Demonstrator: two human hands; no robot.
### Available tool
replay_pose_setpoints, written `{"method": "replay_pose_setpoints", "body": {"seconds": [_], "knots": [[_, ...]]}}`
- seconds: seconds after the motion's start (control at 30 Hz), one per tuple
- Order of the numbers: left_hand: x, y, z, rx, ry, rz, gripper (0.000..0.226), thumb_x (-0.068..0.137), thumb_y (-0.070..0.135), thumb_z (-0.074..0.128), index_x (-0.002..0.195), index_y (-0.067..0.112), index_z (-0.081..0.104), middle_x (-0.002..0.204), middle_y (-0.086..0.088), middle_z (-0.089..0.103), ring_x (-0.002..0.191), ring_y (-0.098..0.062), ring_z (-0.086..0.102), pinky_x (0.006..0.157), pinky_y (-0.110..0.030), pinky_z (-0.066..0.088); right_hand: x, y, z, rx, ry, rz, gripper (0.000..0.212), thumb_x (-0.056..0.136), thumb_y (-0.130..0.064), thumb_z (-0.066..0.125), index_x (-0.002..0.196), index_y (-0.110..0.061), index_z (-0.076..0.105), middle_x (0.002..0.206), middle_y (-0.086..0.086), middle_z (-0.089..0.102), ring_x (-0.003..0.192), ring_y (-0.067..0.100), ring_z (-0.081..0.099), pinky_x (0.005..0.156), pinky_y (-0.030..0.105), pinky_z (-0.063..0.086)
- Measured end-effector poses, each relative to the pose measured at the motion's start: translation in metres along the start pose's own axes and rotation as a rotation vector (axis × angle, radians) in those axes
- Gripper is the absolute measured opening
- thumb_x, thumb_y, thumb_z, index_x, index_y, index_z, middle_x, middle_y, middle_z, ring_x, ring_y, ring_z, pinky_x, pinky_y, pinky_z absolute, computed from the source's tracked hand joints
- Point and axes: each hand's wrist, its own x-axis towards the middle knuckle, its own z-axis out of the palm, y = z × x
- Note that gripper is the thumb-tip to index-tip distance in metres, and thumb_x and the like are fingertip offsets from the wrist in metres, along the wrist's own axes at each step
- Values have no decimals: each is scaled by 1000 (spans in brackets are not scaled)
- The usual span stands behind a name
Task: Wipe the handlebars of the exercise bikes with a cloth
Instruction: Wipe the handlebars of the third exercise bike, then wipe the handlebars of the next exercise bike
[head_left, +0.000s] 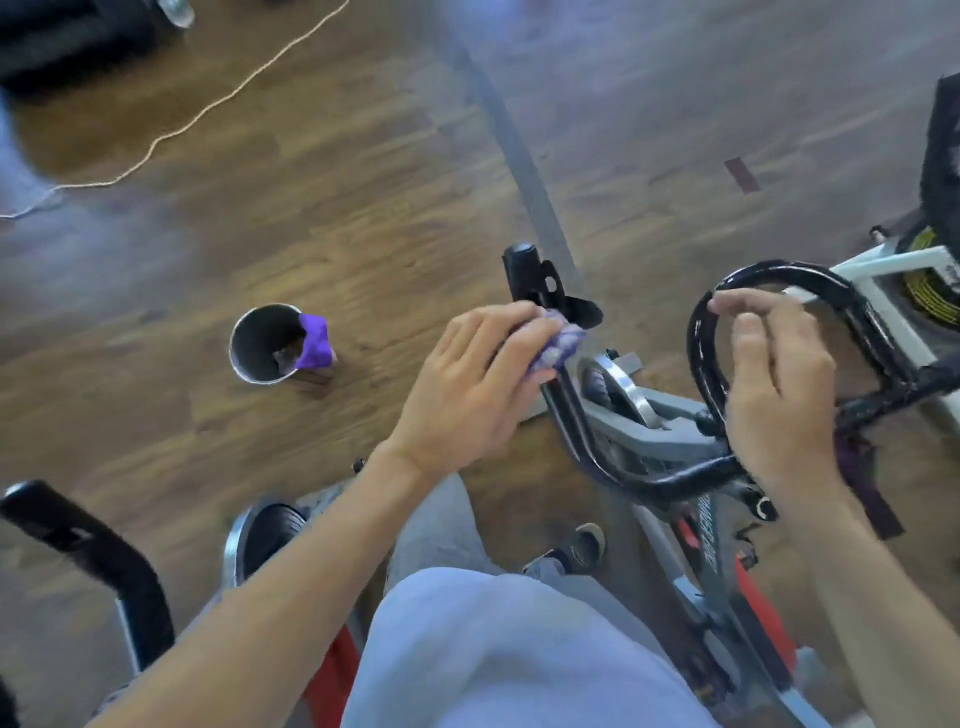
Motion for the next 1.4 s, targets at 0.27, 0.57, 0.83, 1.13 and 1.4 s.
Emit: {"method": "replay_pose_setpoints", "body": {"seconds": [0.27,0.57,0.83,1.13,1.4], "knots": [[96,-151,-26,0,149,-192,42,109,33,36,122,6,65,121,-10,65,107,-30,60,91,-42,47,120,-119,80,275,-356,142,33,112,-27,36,110,-28,69,107,-9,74,109,1,62,97,16,42],[227,-250,-2,-79,-139,131,36,107,34,43,118,9,66,115,-6,66,101,-27,61,86,-38,48,222,-122,111,176,-392,360,31,109,-33,40,104,-35,71,105,-13,73,109,5,65,109,46,44],[371,-299,83,-114,-417,397,38,106,39,42,119,12,65,114,-3,65,102,-27,61,87,-39,48,326,-69,126,35,-332,456,20,107,-36,46,110,-31,65,108,-13,70,107,8,62,98,35,48],[531,-329,187,-224,-654,552,39,106,41,37,123,17,62,114,2,62,104,-24,57,89,-36,45,442,-11,134,-169,-381,647,22,107,-41,42,110,-29,60,109,-8,58,101,8,55,93,36,48],[673,-291,301,-447,-810,828,45,105,47,30,118,18,62,106,3,62,100,-24,58,85,-40,47,506,10,117,52,101,995,29,105,-43,48,112,-22,66,112,6,68,101,25,65,94,44,53]]}}
